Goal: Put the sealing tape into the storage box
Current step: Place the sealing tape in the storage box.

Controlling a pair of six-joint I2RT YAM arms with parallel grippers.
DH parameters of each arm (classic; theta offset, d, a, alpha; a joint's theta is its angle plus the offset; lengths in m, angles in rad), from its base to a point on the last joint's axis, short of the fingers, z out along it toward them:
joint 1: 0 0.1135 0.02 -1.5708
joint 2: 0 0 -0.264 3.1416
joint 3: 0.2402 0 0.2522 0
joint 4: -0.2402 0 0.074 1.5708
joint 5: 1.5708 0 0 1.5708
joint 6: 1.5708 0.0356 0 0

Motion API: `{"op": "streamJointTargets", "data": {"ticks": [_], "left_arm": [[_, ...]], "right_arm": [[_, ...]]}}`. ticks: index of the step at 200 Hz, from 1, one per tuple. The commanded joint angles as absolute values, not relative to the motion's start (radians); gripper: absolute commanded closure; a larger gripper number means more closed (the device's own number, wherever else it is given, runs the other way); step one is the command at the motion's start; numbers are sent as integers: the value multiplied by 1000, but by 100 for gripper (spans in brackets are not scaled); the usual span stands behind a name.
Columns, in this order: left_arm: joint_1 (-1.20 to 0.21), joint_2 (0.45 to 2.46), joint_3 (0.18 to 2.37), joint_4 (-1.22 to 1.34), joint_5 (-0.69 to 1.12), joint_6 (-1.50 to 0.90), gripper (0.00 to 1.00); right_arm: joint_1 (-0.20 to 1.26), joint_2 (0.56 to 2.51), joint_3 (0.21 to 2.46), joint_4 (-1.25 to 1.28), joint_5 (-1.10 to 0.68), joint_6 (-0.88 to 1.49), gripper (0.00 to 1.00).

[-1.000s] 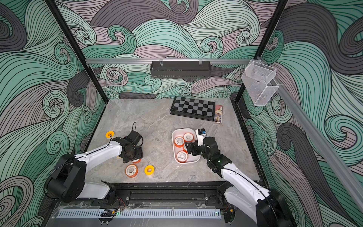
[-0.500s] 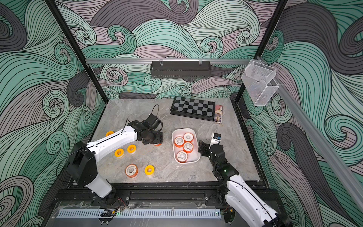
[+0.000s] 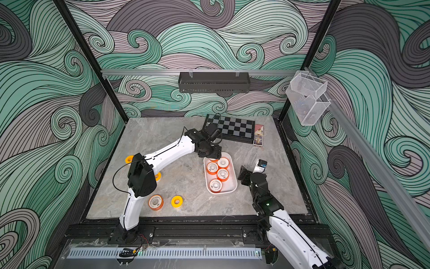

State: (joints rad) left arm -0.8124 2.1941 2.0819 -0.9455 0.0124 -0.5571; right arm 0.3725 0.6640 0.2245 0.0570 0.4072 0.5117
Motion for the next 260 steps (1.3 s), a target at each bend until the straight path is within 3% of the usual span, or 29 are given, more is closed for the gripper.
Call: {"op": "streamJointTargets", "data": {"ticks": [1, 148, 260], "left_arm": [[-819, 2269, 2211, -1037, 37, -521, 31], [-847, 2458, 2310, -904, 63, -492, 30], [-847, 2475, 2361, -956, 54, -453, 16]], "right_arm": [[366, 658, 214, 69, 412, 513, 15], [365, 719, 216, 101, 390, 509, 15], [365, 715, 215, 104, 375, 506, 14]]}}
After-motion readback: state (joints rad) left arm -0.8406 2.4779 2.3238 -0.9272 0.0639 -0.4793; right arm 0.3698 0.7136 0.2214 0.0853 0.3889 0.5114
